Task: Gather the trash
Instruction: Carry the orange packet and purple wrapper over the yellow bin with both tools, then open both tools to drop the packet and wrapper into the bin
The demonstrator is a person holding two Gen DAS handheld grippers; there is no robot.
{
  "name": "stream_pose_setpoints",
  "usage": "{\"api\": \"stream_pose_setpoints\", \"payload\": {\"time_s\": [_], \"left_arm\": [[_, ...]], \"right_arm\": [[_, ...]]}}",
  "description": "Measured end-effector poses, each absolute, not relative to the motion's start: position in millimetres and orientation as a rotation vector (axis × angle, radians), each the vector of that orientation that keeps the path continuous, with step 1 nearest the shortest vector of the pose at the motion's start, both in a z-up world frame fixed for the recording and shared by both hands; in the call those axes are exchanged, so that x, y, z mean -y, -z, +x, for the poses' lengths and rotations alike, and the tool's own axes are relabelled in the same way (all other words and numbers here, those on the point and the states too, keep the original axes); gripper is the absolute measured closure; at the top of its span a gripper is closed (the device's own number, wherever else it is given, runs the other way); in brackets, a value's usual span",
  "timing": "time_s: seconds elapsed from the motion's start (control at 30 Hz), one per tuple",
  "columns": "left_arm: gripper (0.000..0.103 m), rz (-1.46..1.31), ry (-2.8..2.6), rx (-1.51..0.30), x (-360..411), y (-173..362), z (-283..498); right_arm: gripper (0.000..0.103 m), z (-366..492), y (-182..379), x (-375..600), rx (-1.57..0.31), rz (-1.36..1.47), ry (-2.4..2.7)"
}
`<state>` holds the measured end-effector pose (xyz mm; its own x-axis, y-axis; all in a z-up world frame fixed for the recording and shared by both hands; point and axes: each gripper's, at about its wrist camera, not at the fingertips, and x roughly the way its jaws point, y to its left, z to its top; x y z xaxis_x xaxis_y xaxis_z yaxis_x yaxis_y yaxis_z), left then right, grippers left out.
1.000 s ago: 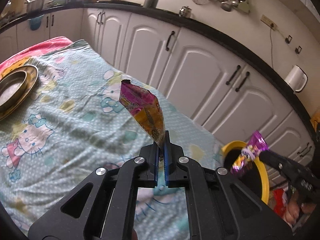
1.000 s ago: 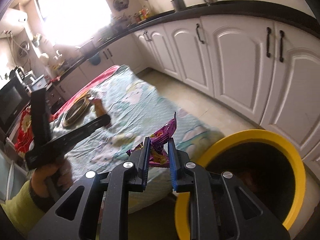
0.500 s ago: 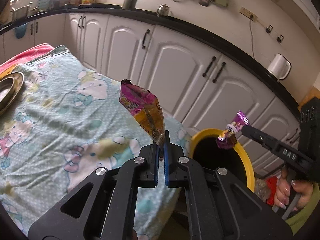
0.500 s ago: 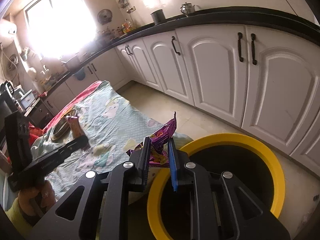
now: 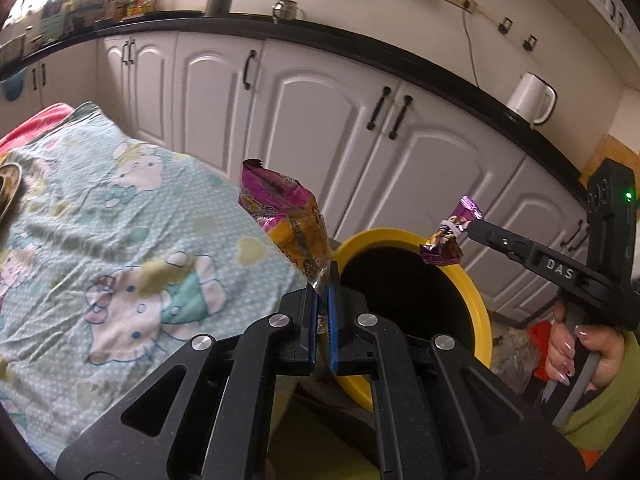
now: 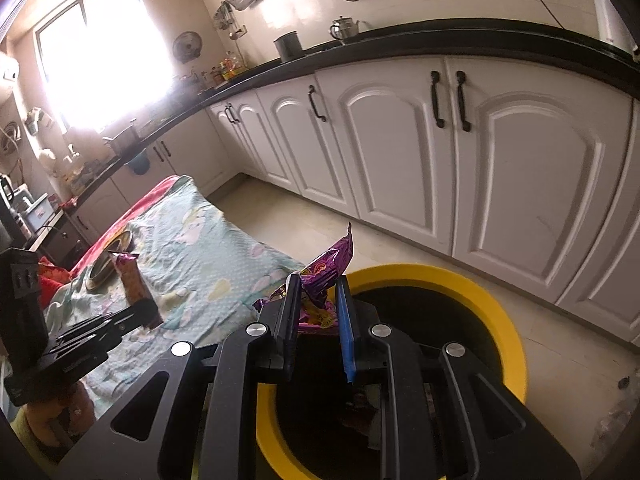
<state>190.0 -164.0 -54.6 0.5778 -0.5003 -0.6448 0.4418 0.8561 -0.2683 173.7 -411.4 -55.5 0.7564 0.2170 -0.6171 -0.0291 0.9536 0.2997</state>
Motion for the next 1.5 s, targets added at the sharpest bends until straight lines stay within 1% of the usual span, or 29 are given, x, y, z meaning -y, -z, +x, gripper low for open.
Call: {"api": "stream_pose_setpoints", "payload": {"time_s": [0.57,0.93,1.5], "left_arm": [[0.102,-0.003,0.672,-0.809,213,68,169],[0.102,0.058,0.755,-0.861,244,86,160],[0.101,0.102,0.782,-0.907,258,97,159]], "right_arm": [[0.086,146,83,450,-0.75,0.252,-0.047],[0.086,144,93,461,-0.785,0.257,-0.046],[0.084,146,103,467,-0.826,0.294,-0.056]]}}
